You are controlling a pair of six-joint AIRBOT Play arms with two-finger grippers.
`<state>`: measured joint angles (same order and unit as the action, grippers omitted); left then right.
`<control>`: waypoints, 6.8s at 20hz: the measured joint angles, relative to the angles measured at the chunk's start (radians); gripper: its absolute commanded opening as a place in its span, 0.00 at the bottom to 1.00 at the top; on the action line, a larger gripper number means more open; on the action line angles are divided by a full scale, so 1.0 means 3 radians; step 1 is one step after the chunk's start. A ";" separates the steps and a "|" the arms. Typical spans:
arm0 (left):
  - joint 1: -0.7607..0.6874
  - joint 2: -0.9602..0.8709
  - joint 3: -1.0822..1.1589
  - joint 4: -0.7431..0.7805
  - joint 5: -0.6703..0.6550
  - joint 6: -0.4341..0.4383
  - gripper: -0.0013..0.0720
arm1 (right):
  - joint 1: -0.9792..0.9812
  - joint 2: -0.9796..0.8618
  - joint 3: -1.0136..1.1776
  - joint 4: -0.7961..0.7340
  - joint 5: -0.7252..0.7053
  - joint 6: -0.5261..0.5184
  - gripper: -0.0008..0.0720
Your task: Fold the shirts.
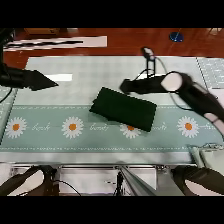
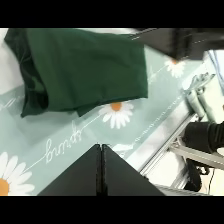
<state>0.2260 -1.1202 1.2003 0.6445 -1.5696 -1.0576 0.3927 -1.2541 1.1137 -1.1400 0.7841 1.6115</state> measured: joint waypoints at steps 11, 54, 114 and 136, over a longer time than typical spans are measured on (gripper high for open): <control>-0.0005 -0.0046 -0.0416 0.0556 0.0086 -0.0100 0.28 | -0.2600 0.0716 -0.0904 -0.0429 0.1601 -0.0668 0.82; 0.0004 0.0524 -0.0432 0.1329 0.0636 -0.0122 0.28 | -0.4348 0.1617 0.0623 -0.1779 0.3475 -0.0148 0.06; -0.1476 -0.0398 -0.0319 0.2892 0.1912 -0.1734 0.82 | -0.1378 0.0058 0.0118 -0.1480 0.1236 -0.0313 0.60; -0.1521 -0.0397 -0.0313 0.3001 0.2239 -0.1906 0.82 | -0.1362 0.0201 0.0118 -0.1438 0.1008 -0.0197 0.60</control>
<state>-0.2302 -1.2392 1.1065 1.5448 -0.8978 -1.6295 -0.0158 -1.1938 1.1492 -1.5715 1.0866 1.5524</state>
